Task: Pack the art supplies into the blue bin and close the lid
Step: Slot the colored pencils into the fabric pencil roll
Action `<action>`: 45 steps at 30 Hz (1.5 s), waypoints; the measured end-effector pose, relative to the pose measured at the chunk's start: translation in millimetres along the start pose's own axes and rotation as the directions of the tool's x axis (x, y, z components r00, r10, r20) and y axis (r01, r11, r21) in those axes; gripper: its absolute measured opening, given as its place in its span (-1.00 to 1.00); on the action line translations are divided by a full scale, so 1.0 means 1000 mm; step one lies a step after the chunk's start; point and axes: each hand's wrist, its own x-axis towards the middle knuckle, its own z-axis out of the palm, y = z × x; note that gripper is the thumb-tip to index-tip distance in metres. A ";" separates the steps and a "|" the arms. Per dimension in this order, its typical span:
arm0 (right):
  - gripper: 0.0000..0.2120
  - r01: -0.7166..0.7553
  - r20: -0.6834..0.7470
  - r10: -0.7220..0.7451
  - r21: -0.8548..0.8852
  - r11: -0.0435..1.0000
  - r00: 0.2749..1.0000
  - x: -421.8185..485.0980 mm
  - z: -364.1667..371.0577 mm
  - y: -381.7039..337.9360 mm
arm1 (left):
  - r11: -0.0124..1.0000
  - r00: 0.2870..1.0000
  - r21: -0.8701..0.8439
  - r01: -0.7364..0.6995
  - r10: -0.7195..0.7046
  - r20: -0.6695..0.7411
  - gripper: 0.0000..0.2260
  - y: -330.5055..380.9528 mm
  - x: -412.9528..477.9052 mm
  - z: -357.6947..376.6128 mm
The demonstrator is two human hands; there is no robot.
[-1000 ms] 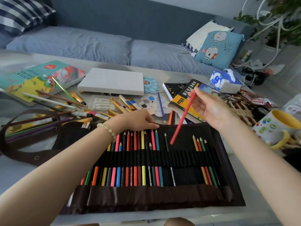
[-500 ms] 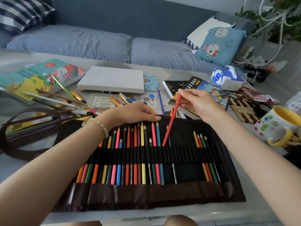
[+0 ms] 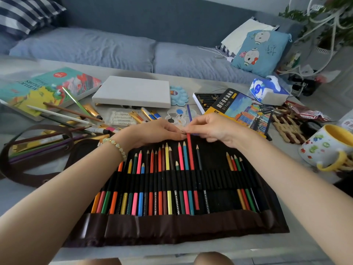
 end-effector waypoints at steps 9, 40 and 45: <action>-0.73 -0.064 0.146 0.071 -0.046 0.997 0.987 -0.021 0.001 0.020 | 0.997 1.000 0.073 -0.004 0.005 -0.006 -0.81 0.000 0.004 0.002; -0.82 0.000 -0.164 -0.345 -0.903 0.430 0.924 0.034 -0.035 0.039 | 0.529 0.484 0.792 -0.305 0.803 -0.349 -0.86 0.012 0.045 -0.004; -0.81 -0.058 -0.208 -0.339 -0.913 0.403 0.918 0.031 -0.032 0.039 | 0.586 0.494 0.755 -0.294 0.769 -0.405 -0.85 0.011 0.039 -0.007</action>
